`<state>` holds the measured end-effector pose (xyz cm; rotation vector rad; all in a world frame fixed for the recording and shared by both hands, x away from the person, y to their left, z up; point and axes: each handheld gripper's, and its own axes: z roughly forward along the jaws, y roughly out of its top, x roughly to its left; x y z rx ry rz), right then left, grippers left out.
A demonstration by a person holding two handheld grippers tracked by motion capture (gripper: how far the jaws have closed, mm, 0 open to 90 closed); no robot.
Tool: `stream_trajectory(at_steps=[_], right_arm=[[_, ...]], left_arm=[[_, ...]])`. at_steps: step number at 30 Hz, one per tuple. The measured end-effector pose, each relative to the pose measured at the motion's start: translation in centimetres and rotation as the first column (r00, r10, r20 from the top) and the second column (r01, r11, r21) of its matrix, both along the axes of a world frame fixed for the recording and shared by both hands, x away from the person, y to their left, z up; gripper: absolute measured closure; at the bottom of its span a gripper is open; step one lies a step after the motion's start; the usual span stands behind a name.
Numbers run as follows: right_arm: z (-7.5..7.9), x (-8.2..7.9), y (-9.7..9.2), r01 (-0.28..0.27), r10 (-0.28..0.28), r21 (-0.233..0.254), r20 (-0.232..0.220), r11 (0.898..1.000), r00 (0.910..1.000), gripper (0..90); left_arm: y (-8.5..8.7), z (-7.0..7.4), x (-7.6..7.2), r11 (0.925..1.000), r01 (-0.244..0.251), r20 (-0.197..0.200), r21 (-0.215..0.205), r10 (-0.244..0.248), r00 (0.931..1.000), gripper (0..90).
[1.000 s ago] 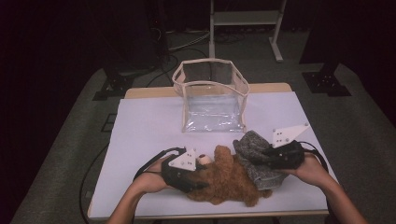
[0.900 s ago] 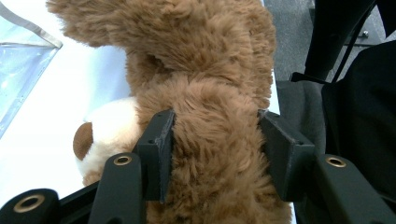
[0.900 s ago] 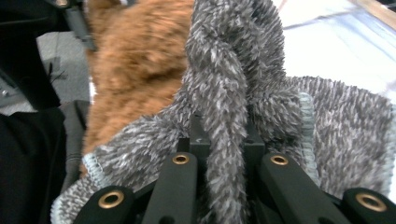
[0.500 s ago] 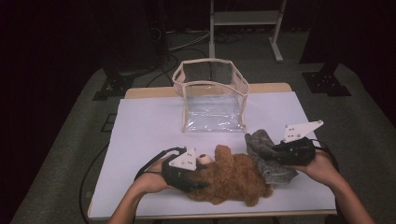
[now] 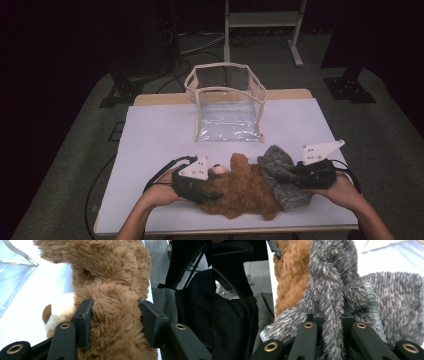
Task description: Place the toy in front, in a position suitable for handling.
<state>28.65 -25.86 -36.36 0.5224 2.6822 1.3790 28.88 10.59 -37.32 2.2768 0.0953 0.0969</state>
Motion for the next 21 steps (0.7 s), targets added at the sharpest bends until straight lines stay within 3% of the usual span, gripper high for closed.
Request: stream_trajectory(at_steps=[2, 5, 14, 17, 21], right_arm=[[-0.5, -0.3, -0.8, 0.019, -0.019, 0.014, -0.007, 1.0, 0.9998, 80.1], [-0.3, -0.4, -0.5, 0.02, -0.02, 0.029, 0.002, 0.999, 0.9998, 80.2], [2.8, 1.2, 4.8, -0.071, 0.068, 0.036, 0.075, 0.997, 0.9949, 80.4], [2.8, 1.9, 6.4, -0.094, 0.092, 0.018, 0.067, 0.995, 0.9935, 80.4], [1.2, 1.9, 7.7, -0.12, 0.121, -0.035, 0.015, 0.992, 0.9926, 80.4]], left_arm=[[-0.2, 0.0, 0.1, 1.0, 0.0, 0.001, 0.002, 0.0, 1.0, 47.7], [-0.4, 0.1, 0.3, 1.0, 0.002, -0.003, 0.005, -0.002, 1.0, 48.4], [-1.2, 0.3, 0.2, 0.9996, 0.016, 0.003, 0.021, -0.016, 0.9999, 48.3], [-1.3, 0.3, 0.1, 0.9995, 0.021, 0.009, 0.023, -0.021, 0.9997, 48.3], [-1.1, 0.1, 0.1, 0.9997, 0.02, 0.001, 0.012, -0.02, 0.9998, 48.3]])
